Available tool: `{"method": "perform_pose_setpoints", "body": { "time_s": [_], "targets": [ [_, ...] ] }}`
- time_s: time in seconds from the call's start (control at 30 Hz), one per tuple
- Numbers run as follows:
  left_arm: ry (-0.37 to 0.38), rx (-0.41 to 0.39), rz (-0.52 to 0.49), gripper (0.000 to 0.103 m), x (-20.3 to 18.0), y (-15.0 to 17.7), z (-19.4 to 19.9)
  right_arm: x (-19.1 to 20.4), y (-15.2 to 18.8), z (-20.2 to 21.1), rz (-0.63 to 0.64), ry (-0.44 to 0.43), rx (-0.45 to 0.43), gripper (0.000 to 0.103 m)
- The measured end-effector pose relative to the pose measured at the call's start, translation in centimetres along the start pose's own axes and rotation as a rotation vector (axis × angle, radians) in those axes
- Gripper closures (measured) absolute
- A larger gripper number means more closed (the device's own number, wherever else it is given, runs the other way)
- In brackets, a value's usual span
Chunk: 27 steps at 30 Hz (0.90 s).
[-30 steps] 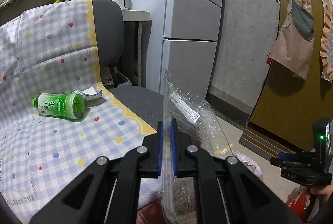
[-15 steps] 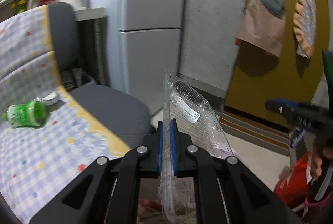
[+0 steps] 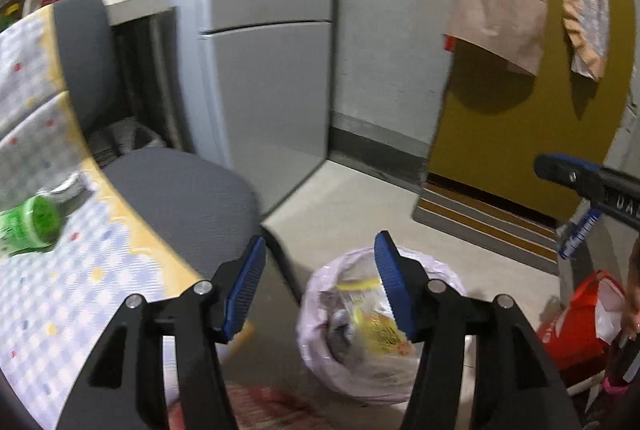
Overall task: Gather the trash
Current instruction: 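Open the left gripper to drop the plastic tray into the bin, then move both grippers back over the remaining trash on the chair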
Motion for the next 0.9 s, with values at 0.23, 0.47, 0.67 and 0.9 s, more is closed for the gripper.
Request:
{"method": "perform_pose_setpoints", "body": {
  "time_s": [0.23, 0.47, 0.67, 0.9],
  "targets": [
    [-0.166, -0.031, 0.084, 0.042, 6.1, 1.8, 4.2, 3.8, 0.2, -0.7, 0.066, -0.084, 0.017, 0.063],
    [-0.367, -0.037, 0.200, 0.034, 13.5, 4.4, 9.4, 11.0, -0.4, -1.5, 0.161, -0.247, 0.026, 0.063],
    [-0.522, -0.038, 0.315, 0.033, 20.4, 6.5, 13.1, 18.7, -1.6, -2.6, 0.293, -0.395, 0.042, 0.058],
    [-0.682, -0.002, 0.408, 0.032, 27.2, 8.2, 16.5, 28.9, -2.9, -5.4, 0.438, -0.557, 0.056, 0.046]
  ]
}}
Point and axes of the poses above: each gripper's, at about its wrist camera, not at the fingertips, and z roughly against the way its jaws point, x to its left, y to its underside, the point moved 1 cm from there along -z, roughly the way its jaws point, and after that the axes turned 2 degrees about x, right-handed, at the moved point
